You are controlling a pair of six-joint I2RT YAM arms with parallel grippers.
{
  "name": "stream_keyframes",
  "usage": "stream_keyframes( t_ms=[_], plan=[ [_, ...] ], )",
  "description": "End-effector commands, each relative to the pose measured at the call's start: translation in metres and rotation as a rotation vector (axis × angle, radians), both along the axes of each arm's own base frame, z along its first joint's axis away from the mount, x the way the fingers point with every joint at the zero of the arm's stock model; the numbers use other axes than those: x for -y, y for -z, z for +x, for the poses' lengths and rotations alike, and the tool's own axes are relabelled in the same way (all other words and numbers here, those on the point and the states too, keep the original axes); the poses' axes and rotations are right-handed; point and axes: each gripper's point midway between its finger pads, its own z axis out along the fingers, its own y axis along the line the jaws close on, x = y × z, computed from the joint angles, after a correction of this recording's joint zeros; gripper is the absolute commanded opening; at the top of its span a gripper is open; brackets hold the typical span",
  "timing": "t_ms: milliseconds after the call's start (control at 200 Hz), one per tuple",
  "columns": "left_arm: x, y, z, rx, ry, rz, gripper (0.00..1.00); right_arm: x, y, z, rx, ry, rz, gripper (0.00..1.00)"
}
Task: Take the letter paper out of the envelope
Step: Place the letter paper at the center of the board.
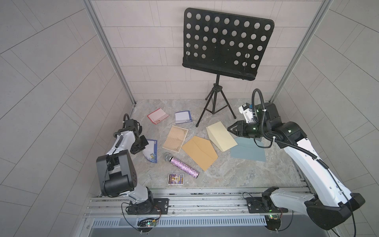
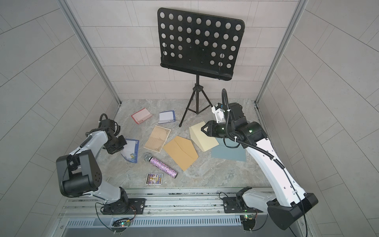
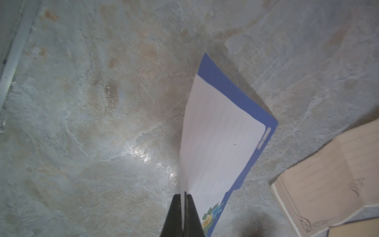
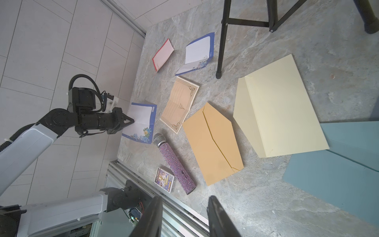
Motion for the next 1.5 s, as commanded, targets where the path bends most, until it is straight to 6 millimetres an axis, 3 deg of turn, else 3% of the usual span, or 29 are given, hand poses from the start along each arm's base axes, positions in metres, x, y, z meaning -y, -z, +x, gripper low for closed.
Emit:
stream_keyframes(
  t_ms=[0, 330, 440, 580, 780, 980, 1106, 1146, 1176, 1216, 1231, 1241, 1366, 1426, 1491],
  plan=[
    [-0.014, 0.01, -0.012, -0.067, 0.014, 0.093, 0.0, 0.001, -0.001, -0.001, 0.013, 0.009, -0.002, 0.4],
    [-0.014, 0.031, -0.011, -0.114, 0.009, 0.079, 0.0, 0.005, 0.002, -0.003, 0.014, 0.014, -0.02, 0.4],
    [-0.013, 0.031, -0.011, -0.117, 0.009, 0.074, 0.12, 0.004, 0.004, -0.002, 0.016, 0.014, -0.017, 0.41],
    [-0.016, 0.026, -0.014, -0.121, 0.009, 0.094, 0.35, 0.003, 0.004, 0.0, 0.02, 0.015, -0.008, 0.41],
    [-0.03, 0.008, -0.022, -0.137, -0.021, 0.181, 0.62, 0.002, 0.005, 0.0, 0.023, 0.013, -0.005, 0.41],
    [-0.04, -0.016, -0.028, -0.116, -0.061, 0.259, 0.79, 0.006, 0.008, 0.001, 0.025, 0.028, -0.026, 0.41],
    [-0.039, -0.035, -0.026, -0.046, -0.094, 0.258, 0.83, 0.021, 0.013, 0.005, 0.027, 0.089, -0.103, 0.44],
    [-0.034, -0.043, -0.023, -0.011, -0.103, 0.24, 0.85, 0.028, 0.015, 0.007, 0.028, 0.117, -0.142, 0.46],
    [-0.029, -0.049, -0.018, 0.022, -0.105, 0.214, 0.98, 0.034, 0.018, 0.009, 0.026, 0.14, -0.176, 0.49],
    [-0.019, -0.059, -0.011, 0.074, -0.101, 0.176, 1.0, 0.042, 0.021, 0.013, 0.029, 0.169, -0.22, 0.78],
    [-0.014, -0.063, -0.008, 0.099, -0.097, 0.161, 1.0, 0.044, 0.022, 0.014, 0.032, 0.181, -0.237, 0.96],
    [-0.011, -0.065, -0.006, 0.114, -0.095, 0.151, 1.0, 0.046, 0.023, 0.016, 0.032, 0.19, -0.249, 0.99],
    [0.03, -0.092, 0.026, 0.272, -0.09, 0.038, 1.0, 0.071, 0.032, 0.035, 0.069, 0.319, -0.379, 1.0],
    [0.055, -0.103, 0.047, 0.386, -0.097, -0.043, 1.0, 0.074, 0.032, 0.044, 0.113, 0.357, -0.412, 1.0],
    [0.079, -0.129, 0.066, 0.54, -0.089, -0.072, 1.0, 0.074, 0.031, 0.054, 0.165, 0.376, -0.462, 1.0]
  ],
)
